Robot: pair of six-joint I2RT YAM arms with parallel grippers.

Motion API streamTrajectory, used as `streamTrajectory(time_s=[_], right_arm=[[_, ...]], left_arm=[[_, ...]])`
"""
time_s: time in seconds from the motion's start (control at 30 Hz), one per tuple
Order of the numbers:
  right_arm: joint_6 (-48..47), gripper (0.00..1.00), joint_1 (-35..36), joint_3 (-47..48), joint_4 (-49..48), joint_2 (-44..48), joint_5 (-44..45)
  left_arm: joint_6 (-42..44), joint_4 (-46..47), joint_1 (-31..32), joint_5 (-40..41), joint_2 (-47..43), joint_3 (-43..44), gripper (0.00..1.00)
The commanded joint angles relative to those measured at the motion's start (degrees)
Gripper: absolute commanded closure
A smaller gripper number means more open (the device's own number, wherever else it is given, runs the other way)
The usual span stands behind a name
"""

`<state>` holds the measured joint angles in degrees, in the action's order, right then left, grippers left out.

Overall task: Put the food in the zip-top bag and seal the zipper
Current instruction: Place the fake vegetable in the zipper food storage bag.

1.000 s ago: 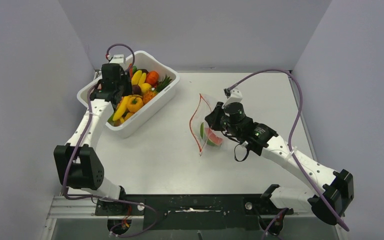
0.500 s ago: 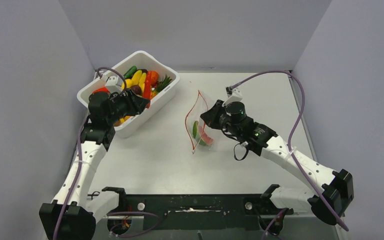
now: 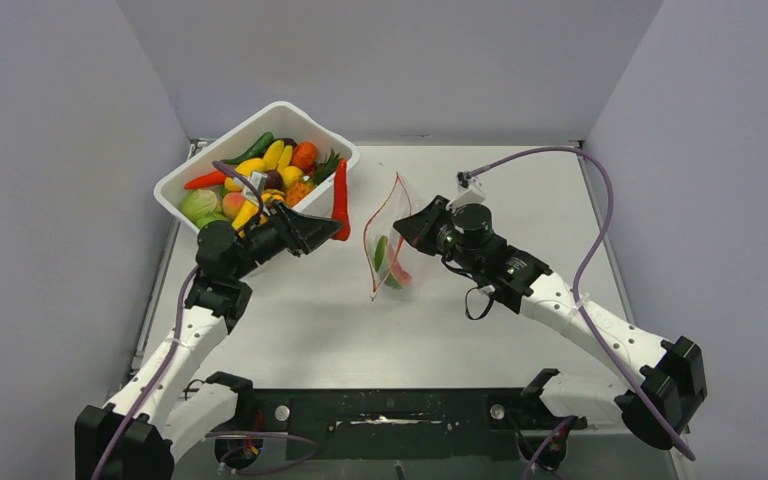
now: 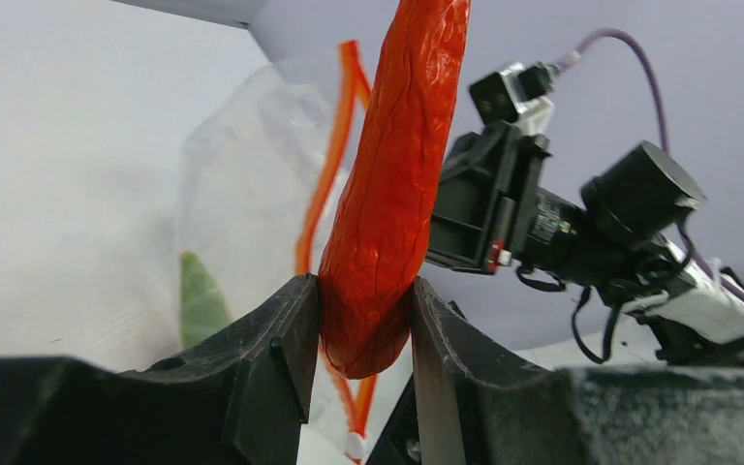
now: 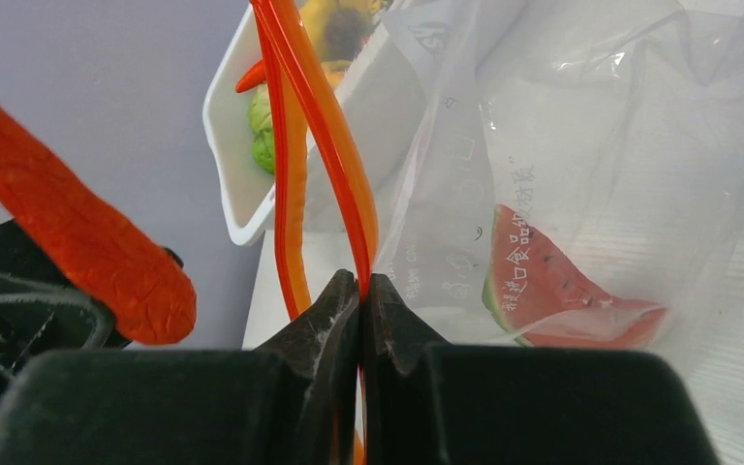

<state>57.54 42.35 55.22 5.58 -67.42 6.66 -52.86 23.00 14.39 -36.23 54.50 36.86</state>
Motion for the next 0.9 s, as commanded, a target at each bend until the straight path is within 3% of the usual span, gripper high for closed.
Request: streamTrajectory(time_s=[0.0,0.17,0.4,0.87], right_arm=[[2.36,1.0,-0.31,0.28,-6.47,-0.42,-0.45],[2.73,1.0,-0.34,0.25,-6.61,-0.32,-0.41],[2.78,1.0,-0.29,-0.2,-6.81,0.14,-0.36],[2.49,1.0,-0.45,-0.29,-7.6,0.36,-0.03]], left_arm=[[-2.42,10.11,6.26,3.08,-1.28,1.02,0.92],[0.37,10.75,13.02,6.55,1.63,1.02,0.92],[1.3,13.28,15.72,8.3,5.41,-1.04,0.92],[12.68,-4.45,18.42,18.08,7.66,3.34,0.93]])
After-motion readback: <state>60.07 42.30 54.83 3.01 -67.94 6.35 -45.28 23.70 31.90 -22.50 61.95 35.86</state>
